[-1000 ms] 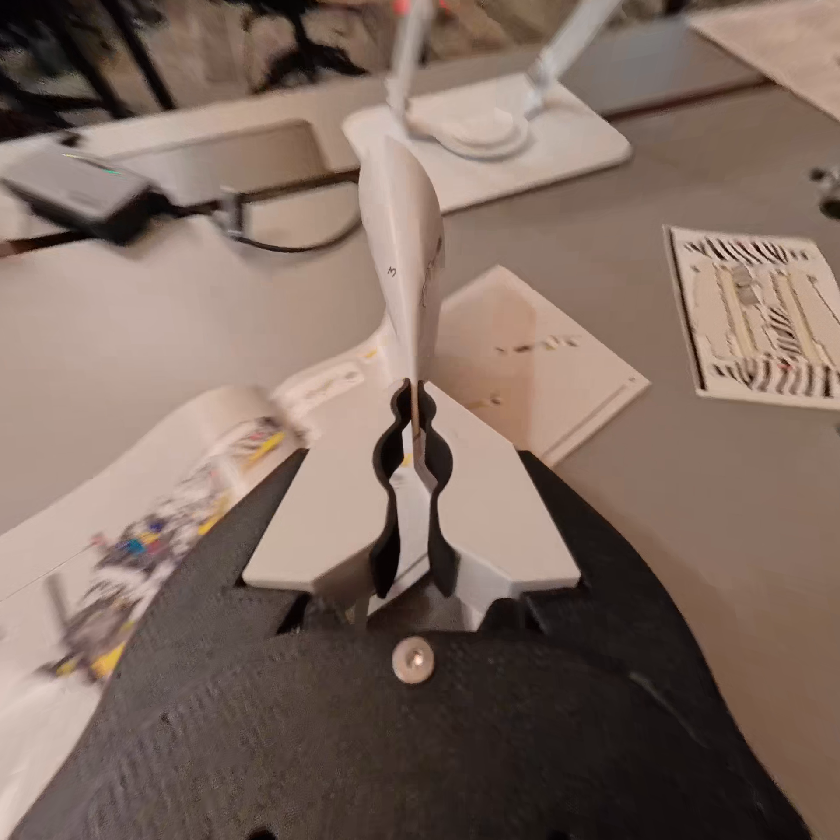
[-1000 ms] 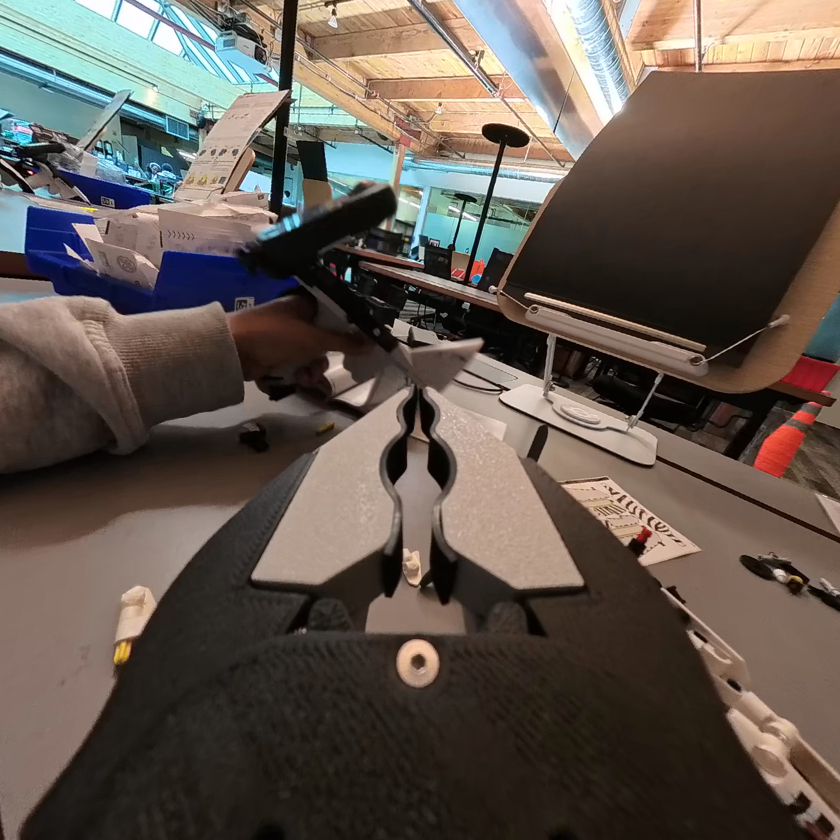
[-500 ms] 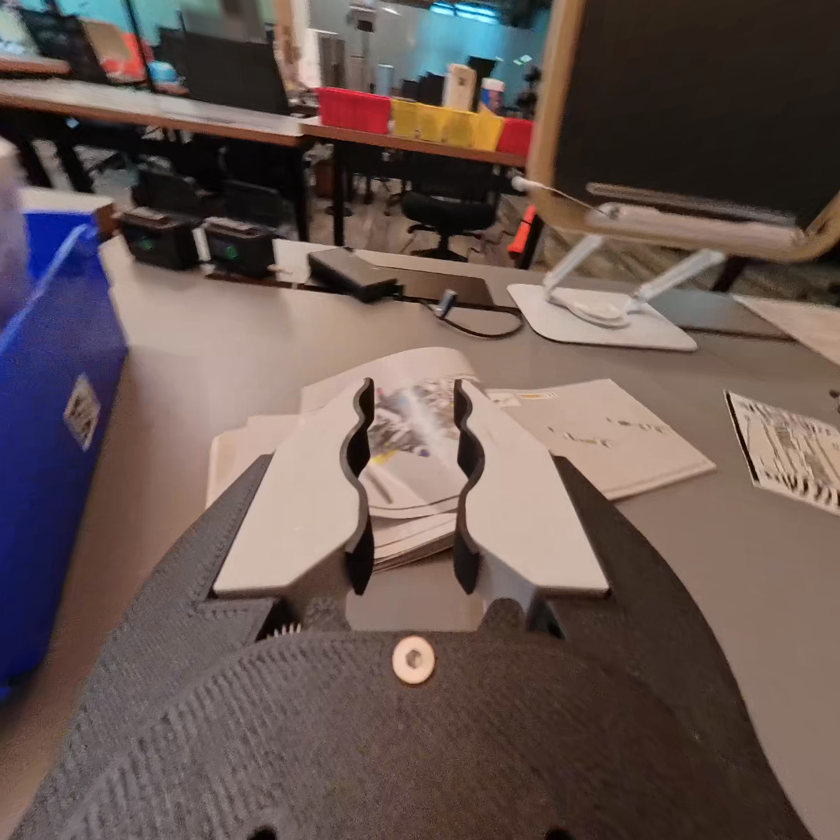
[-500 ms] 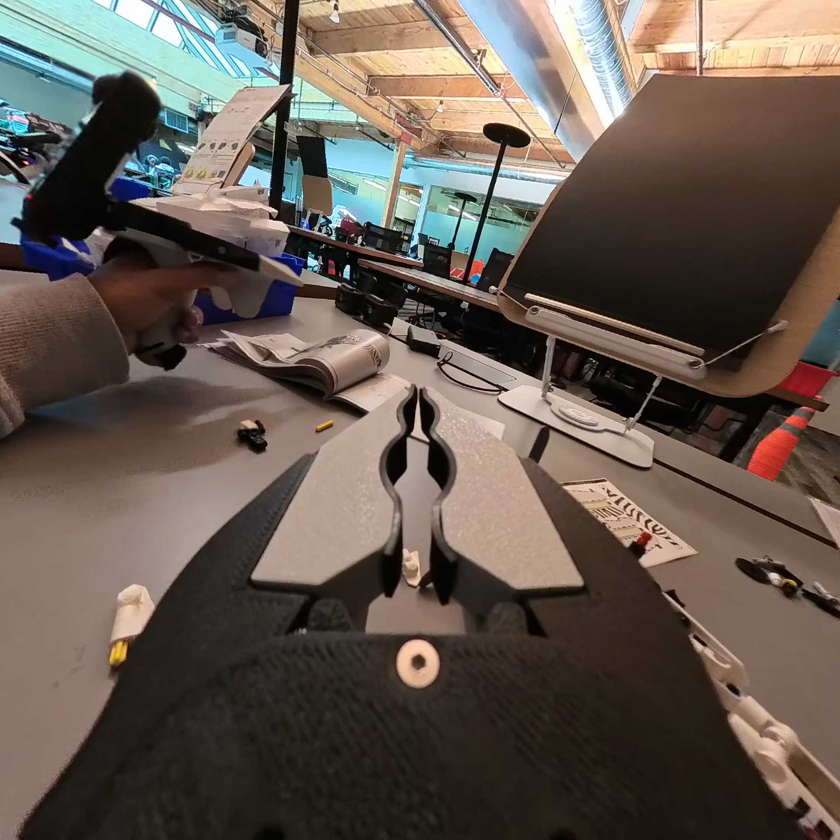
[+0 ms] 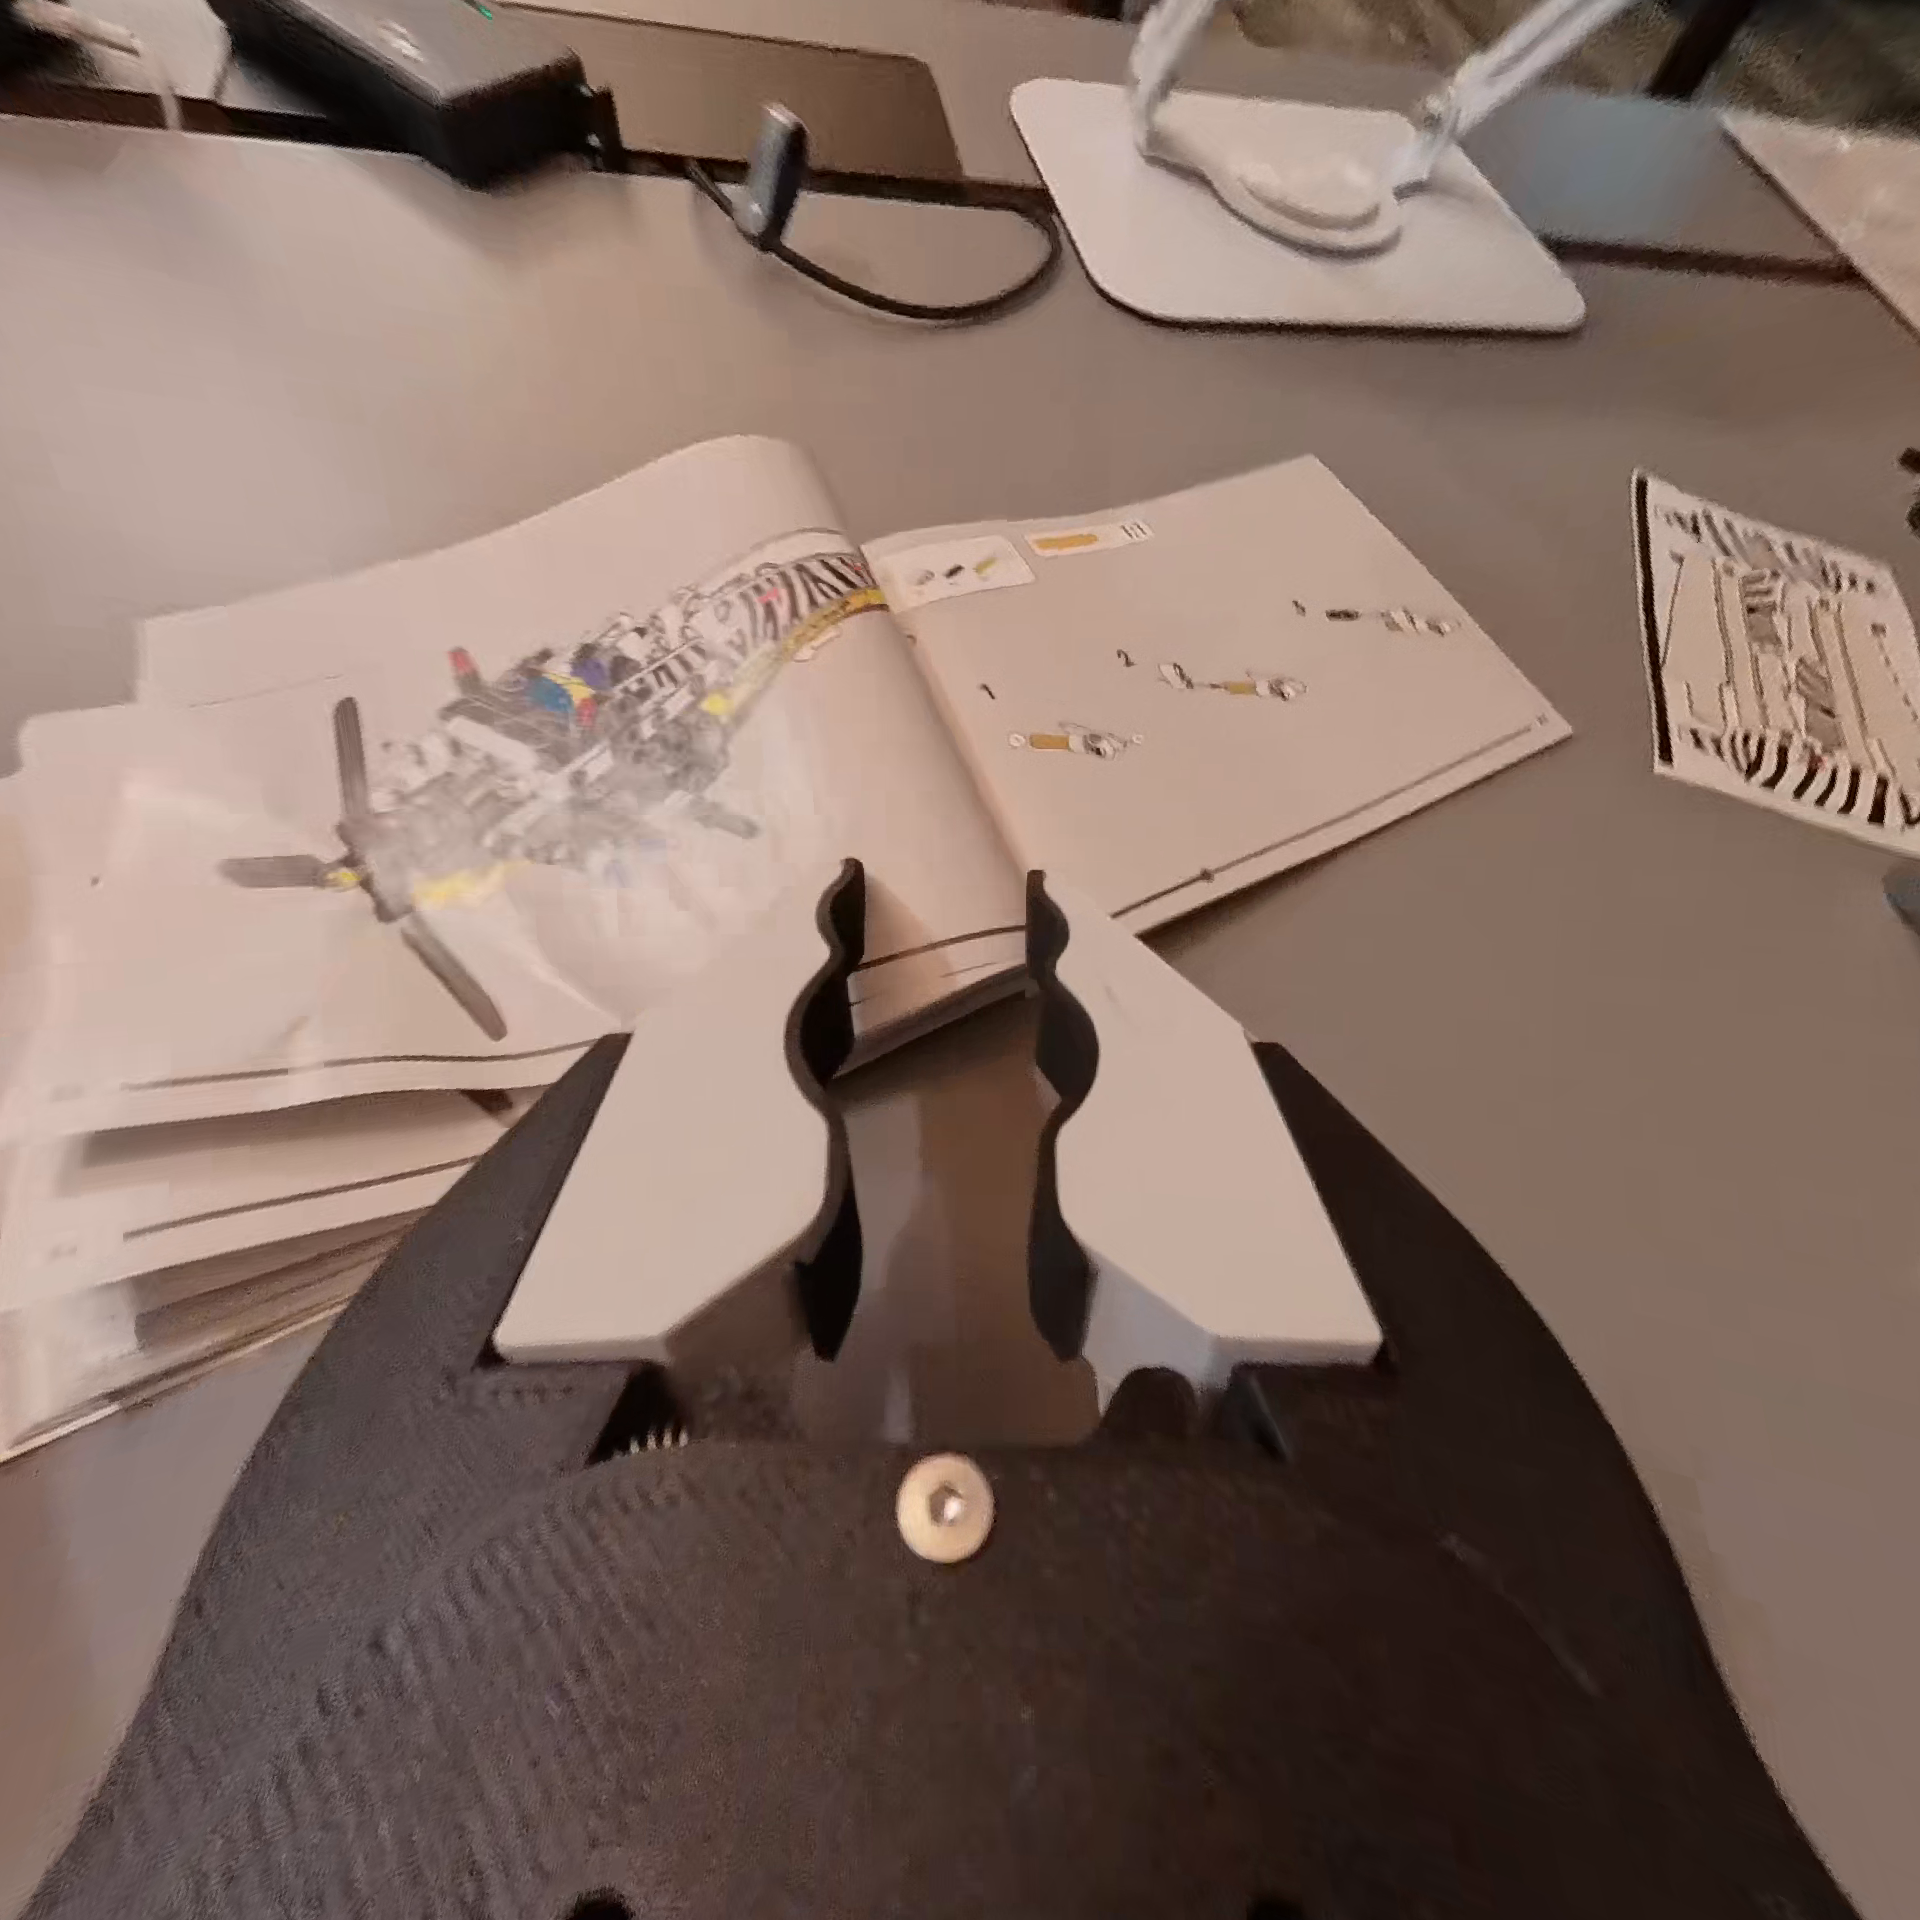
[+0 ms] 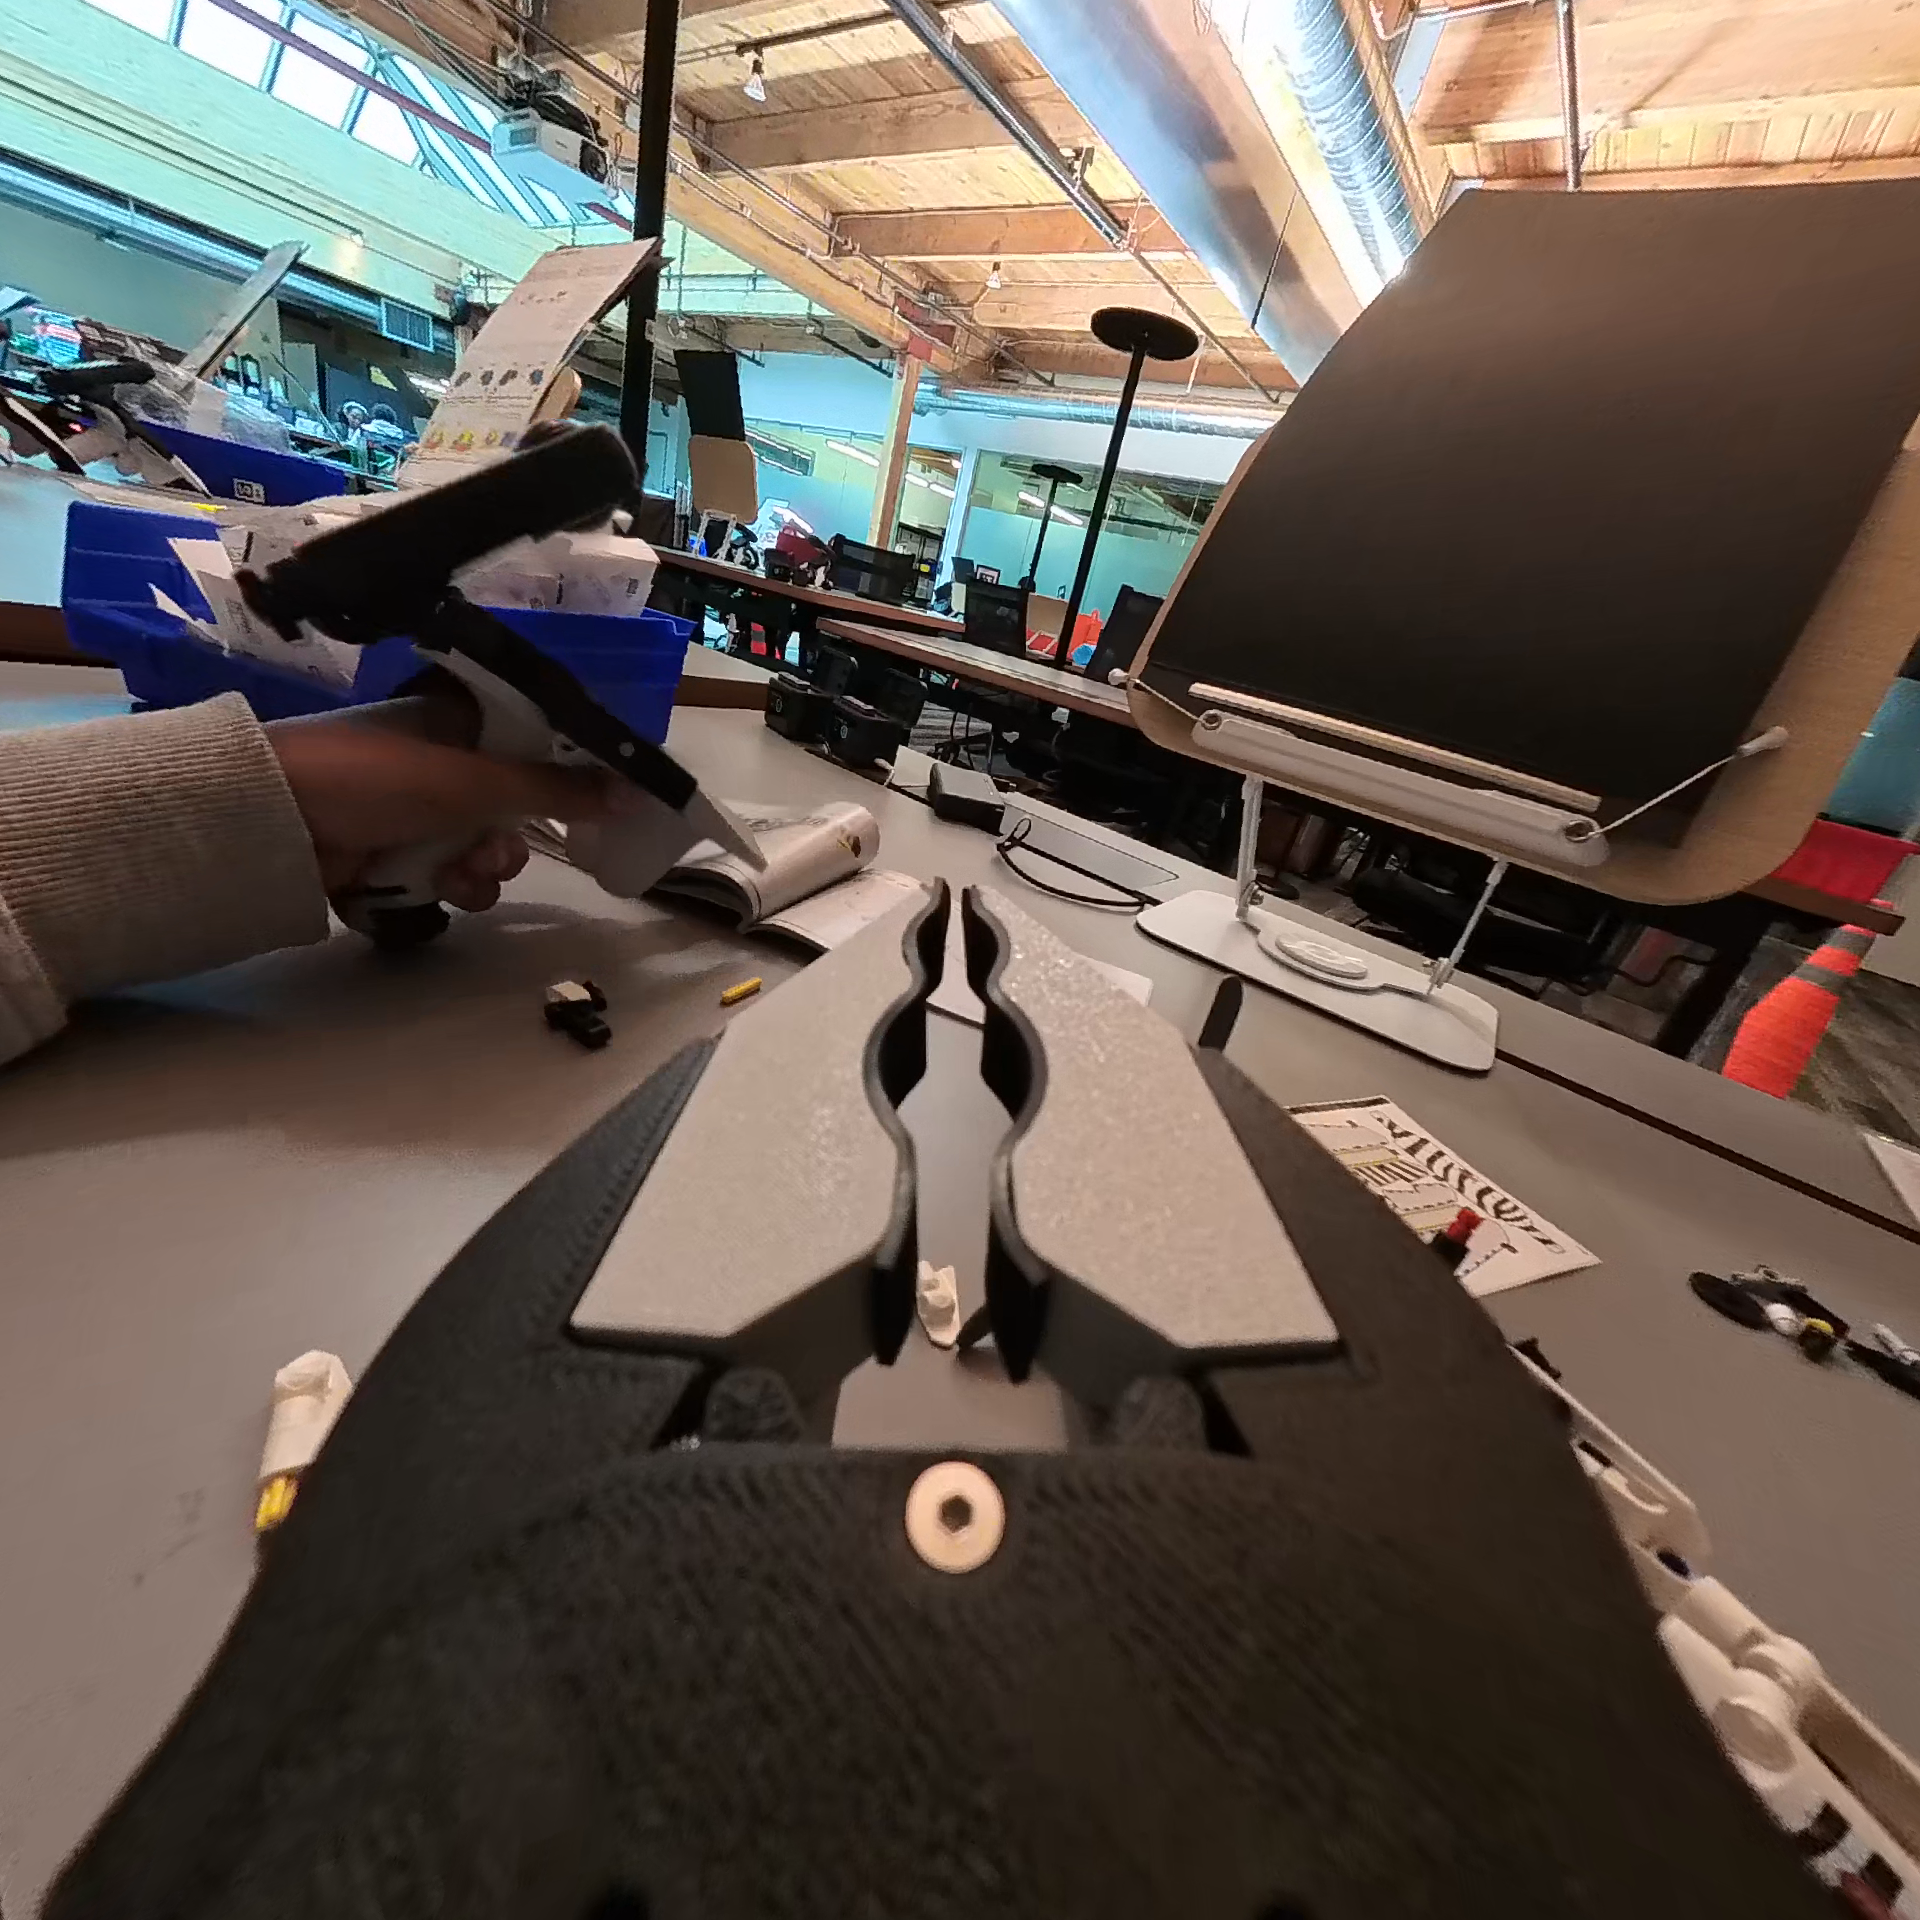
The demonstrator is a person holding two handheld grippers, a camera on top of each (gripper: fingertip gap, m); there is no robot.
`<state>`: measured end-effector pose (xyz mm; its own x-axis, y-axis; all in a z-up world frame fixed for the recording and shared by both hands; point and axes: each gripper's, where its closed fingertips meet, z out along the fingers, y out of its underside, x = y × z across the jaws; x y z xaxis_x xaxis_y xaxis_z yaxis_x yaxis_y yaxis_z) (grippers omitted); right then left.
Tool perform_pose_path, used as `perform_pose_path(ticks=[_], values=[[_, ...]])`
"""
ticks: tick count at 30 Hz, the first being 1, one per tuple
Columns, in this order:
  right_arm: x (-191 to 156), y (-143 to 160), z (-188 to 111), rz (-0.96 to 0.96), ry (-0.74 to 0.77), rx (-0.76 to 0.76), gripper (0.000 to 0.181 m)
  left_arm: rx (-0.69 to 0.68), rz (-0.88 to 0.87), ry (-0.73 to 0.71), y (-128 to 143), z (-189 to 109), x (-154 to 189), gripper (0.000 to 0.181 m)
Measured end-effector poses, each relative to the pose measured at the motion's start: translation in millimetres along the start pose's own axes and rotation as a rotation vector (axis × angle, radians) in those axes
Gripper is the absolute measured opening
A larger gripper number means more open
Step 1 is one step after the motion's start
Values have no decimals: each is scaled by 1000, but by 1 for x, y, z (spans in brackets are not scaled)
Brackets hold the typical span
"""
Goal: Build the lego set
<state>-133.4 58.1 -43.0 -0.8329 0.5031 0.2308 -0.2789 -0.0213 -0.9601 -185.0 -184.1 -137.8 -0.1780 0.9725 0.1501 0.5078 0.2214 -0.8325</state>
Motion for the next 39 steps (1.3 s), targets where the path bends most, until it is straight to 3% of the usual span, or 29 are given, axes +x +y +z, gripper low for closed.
perform_pose_path(ticks=[7,10,13,16,19,21,24,31,39], values=[[26,-8,-9,192,39,72,0,197,55,92,-26,-20,19,31],[37,-9,-12,281,50,98,0,267,94,38,-40,-36,11,27],[38,-10,-13,328,36,110,0,283,50,88,-43,-49,9,27],[37,-9,-12,334,30,104,0,211,34,223,-24,-54,36,30],[35,-9,-10,341,13,101,2,108,46,457,2,-56,114,32],[34,-9,-9,347,1,101,6,-37,91,604,30,-53,172,39],[35,-11,-12,358,-4,120,8,-169,195,672,58,-44,222,47],[32,-18,-18,332,-13,170,10,-315,354,583,84,-19,231,33],[28,-20,-19,310,-20,183,10,-342,264,654,92,-32,224,7]])
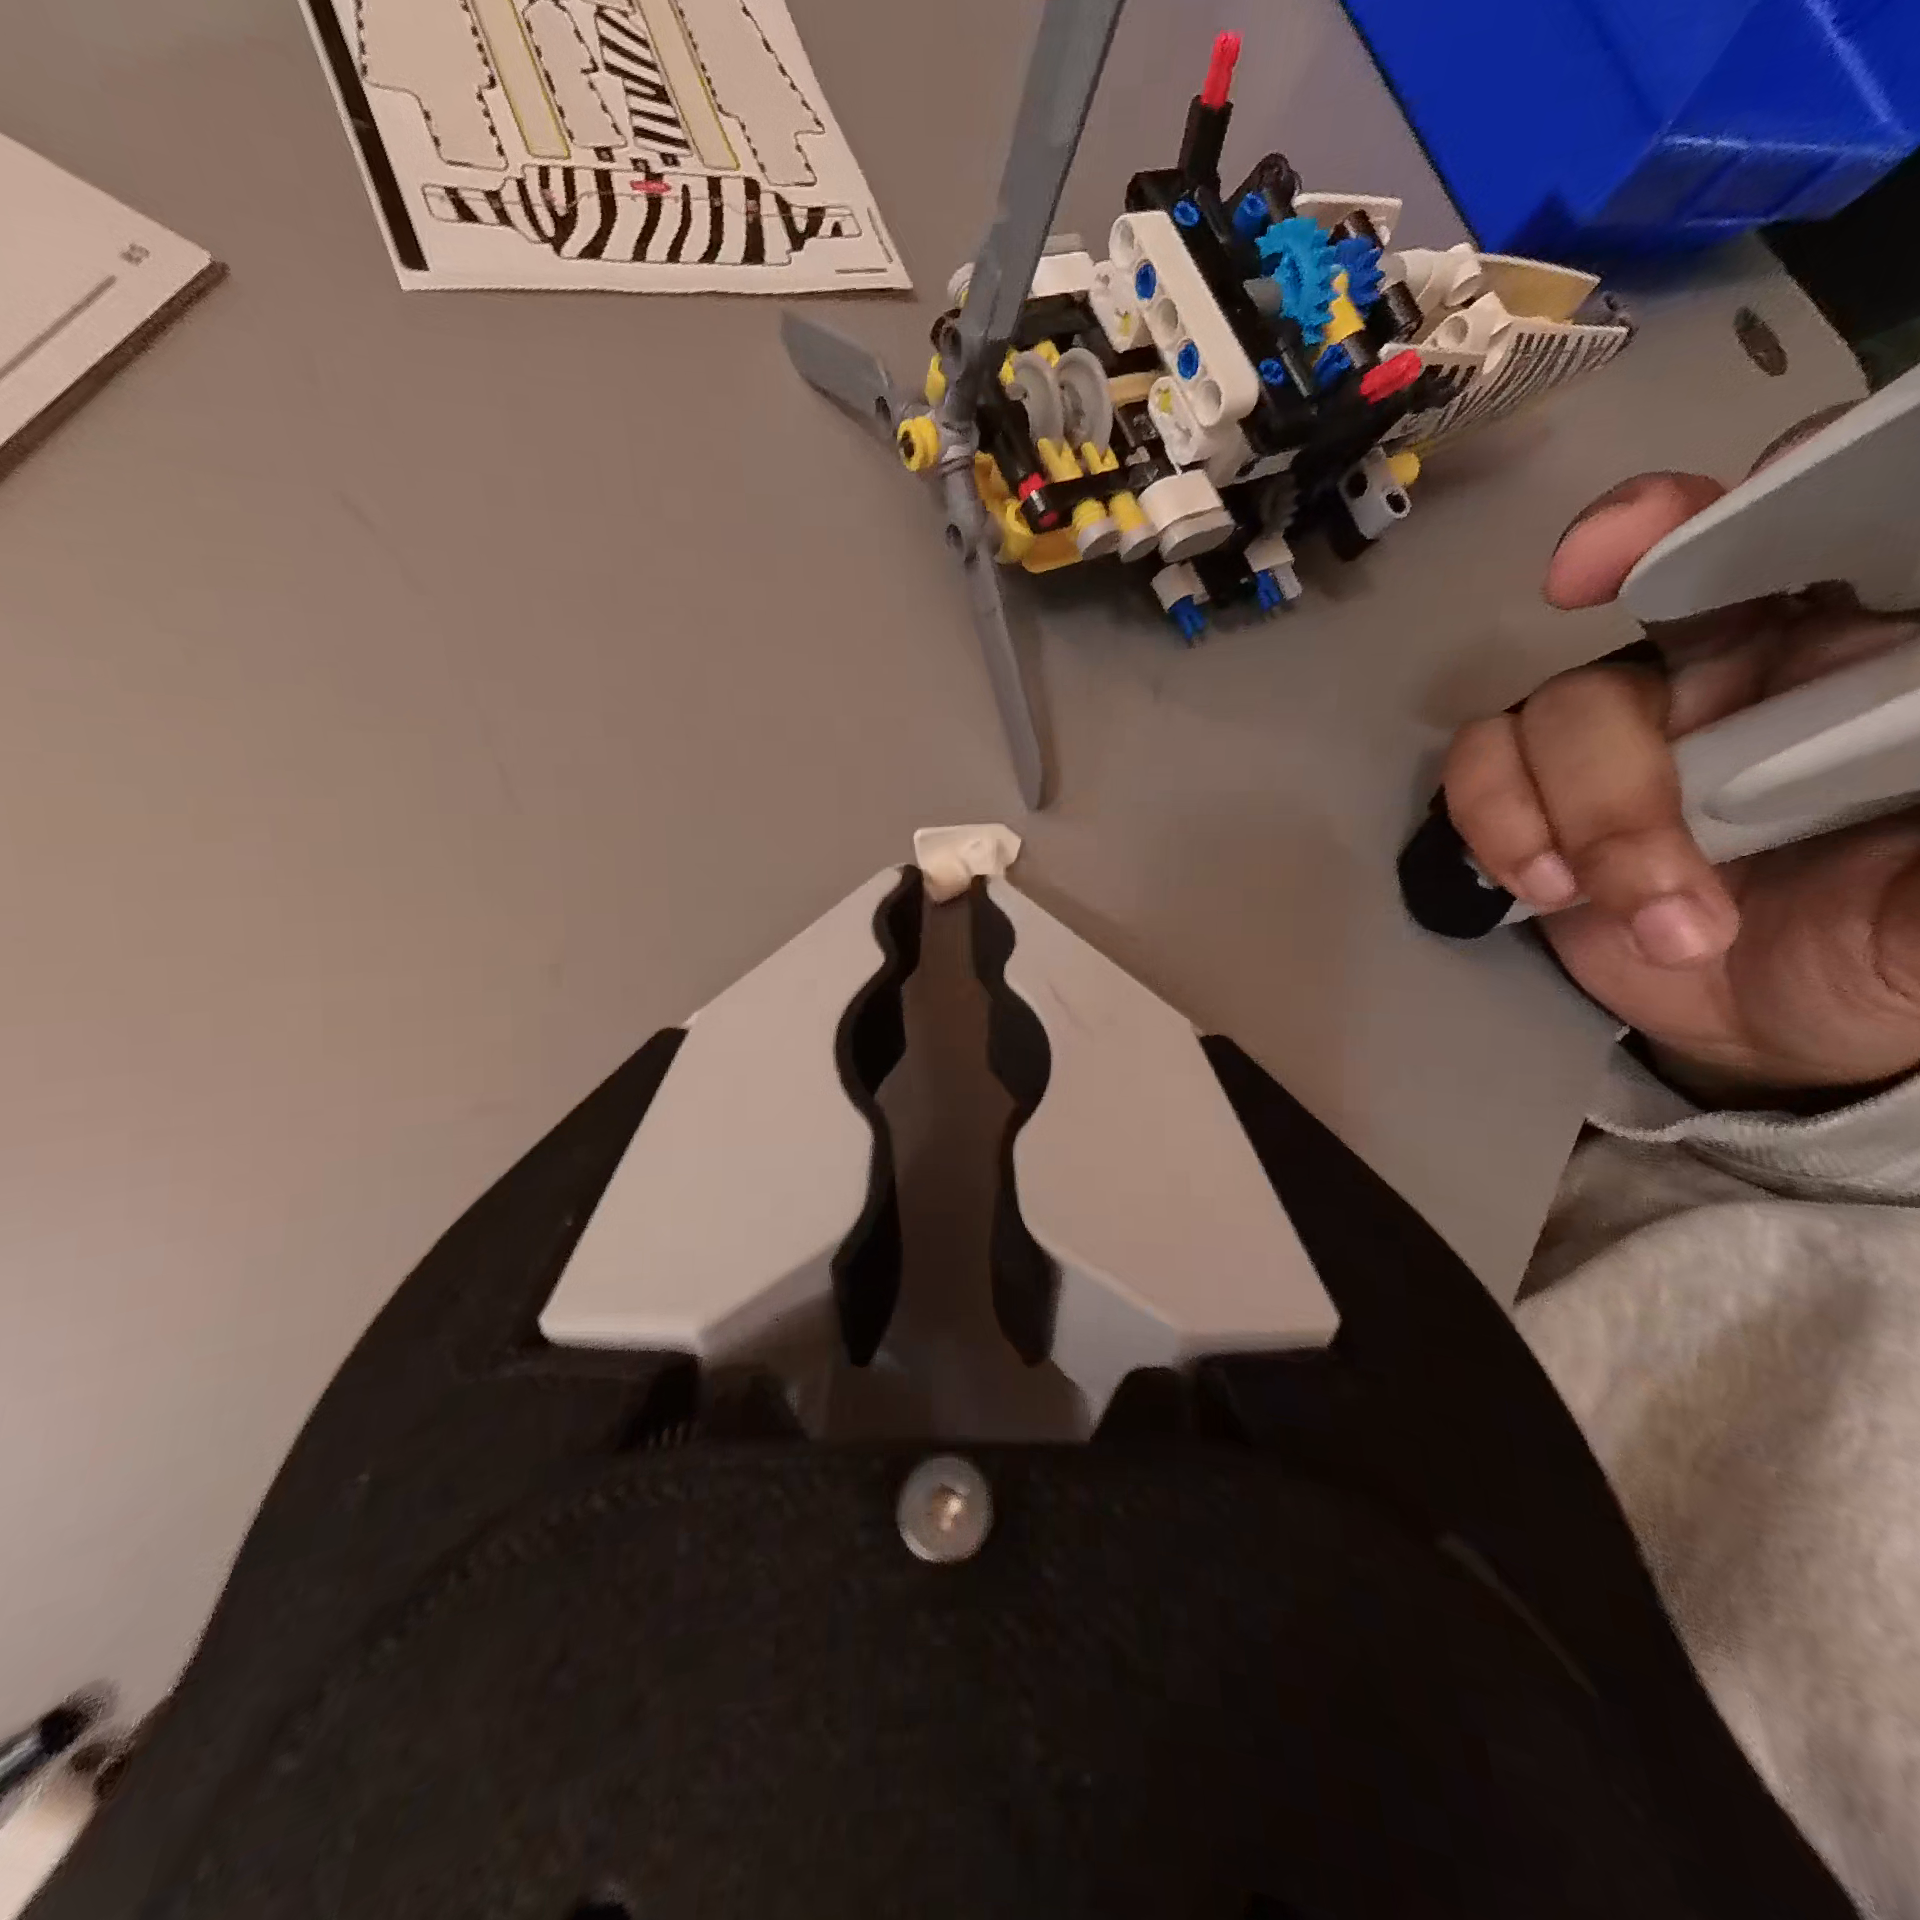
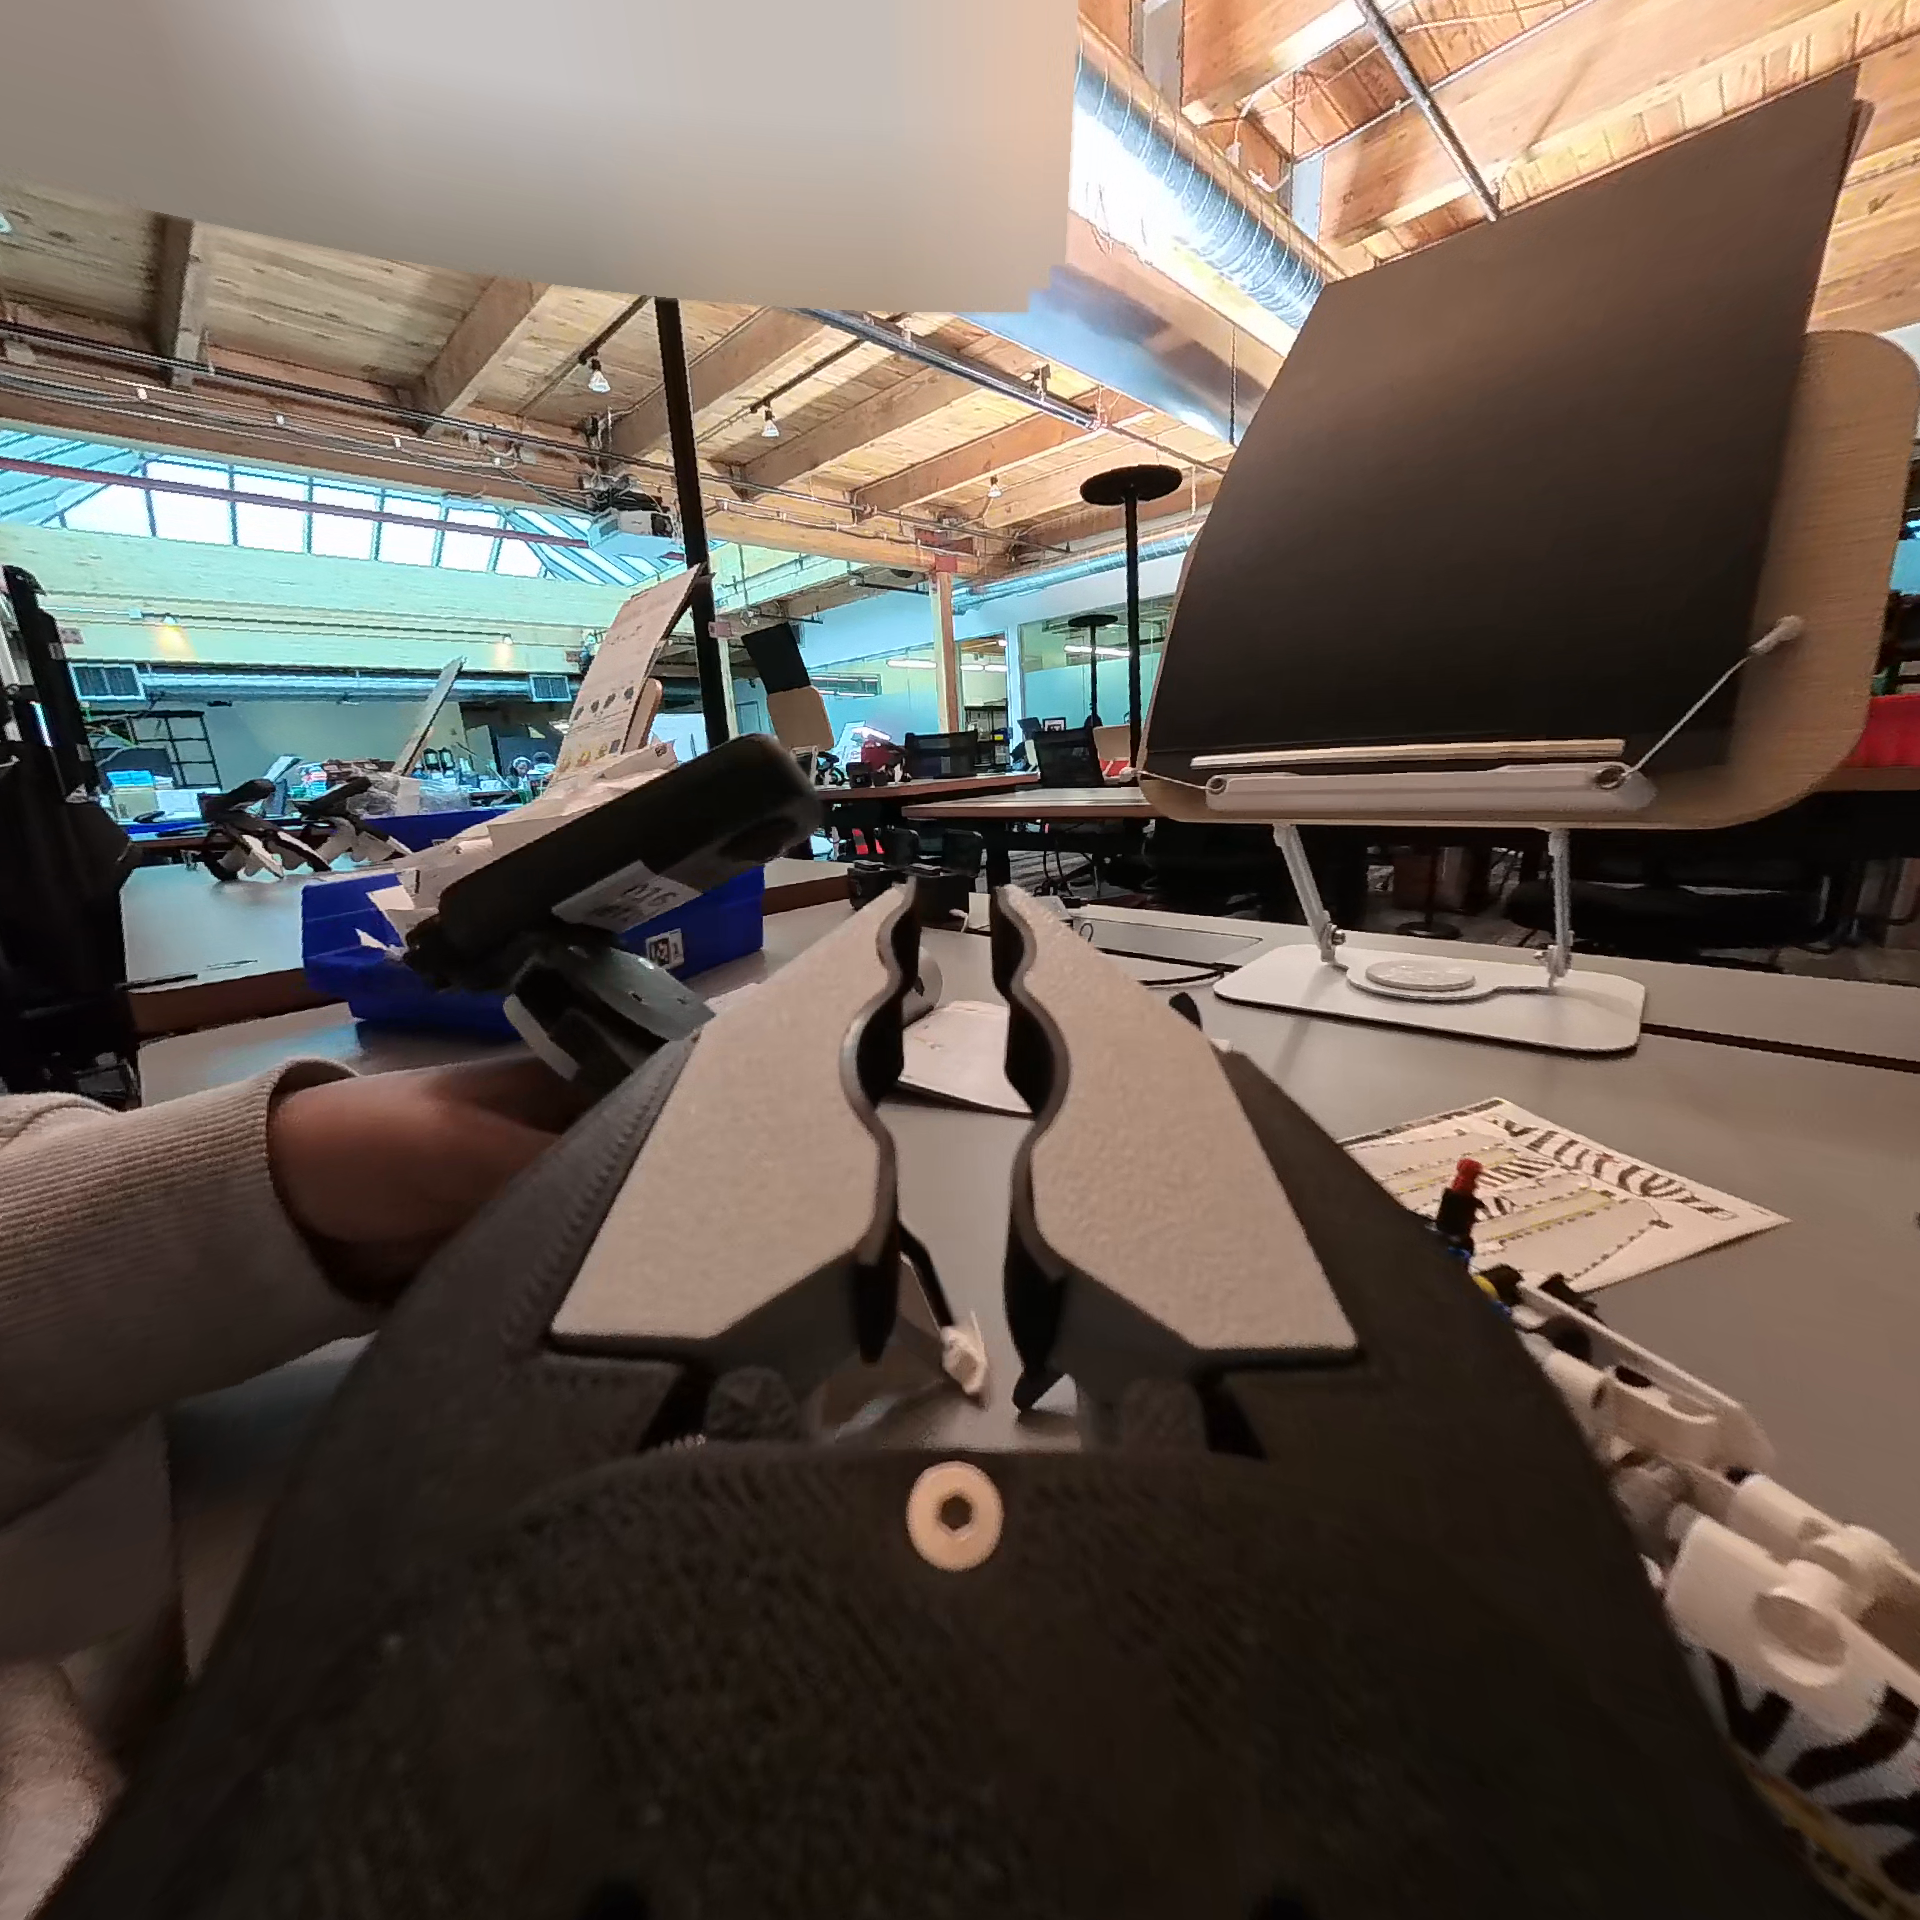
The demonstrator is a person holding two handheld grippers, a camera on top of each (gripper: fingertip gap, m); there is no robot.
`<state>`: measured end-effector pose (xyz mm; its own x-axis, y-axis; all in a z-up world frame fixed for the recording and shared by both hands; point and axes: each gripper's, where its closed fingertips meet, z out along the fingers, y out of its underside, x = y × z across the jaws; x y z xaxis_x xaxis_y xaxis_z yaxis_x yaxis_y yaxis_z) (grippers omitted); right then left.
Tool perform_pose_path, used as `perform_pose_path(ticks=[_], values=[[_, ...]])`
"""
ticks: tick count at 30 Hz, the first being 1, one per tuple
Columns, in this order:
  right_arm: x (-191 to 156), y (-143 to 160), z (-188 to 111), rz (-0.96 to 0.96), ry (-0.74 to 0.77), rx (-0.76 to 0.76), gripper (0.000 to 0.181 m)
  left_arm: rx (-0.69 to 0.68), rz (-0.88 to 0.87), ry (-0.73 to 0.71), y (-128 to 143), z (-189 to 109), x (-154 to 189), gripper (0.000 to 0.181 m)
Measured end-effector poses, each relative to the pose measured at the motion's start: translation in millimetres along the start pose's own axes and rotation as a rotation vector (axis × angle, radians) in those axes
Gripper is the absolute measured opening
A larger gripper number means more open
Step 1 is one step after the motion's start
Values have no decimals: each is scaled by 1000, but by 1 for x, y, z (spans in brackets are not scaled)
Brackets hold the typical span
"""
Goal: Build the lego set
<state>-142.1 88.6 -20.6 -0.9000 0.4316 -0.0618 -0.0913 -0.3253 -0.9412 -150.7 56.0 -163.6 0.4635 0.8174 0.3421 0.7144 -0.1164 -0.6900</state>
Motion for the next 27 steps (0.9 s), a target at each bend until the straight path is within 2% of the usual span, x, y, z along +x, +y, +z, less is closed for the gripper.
perform_pose_path(ticks=[2,7,11,15,18,21,27], values=[[1,0,0,8,1,1,10,1,7,-20,2,-4,-5,0],[1,1,1,9,3,-1,10,38,-24,14,2,-15,-6,0],[0,2,3,0,-1,-5,10,98,-19,68,-11,-15,3,23],[-1,2,4,-2,-1,-6,10,62,13,59,-12,0,8,39],[0,2,3,5,1,0,10,0,30,46,-6,8,9,37],[1,1,3,9,1,4,10,-23,44,11,-3,8,5,19],[0,2,4,2,-3,6,11,-26,36,-10,4,-2,1,19]])
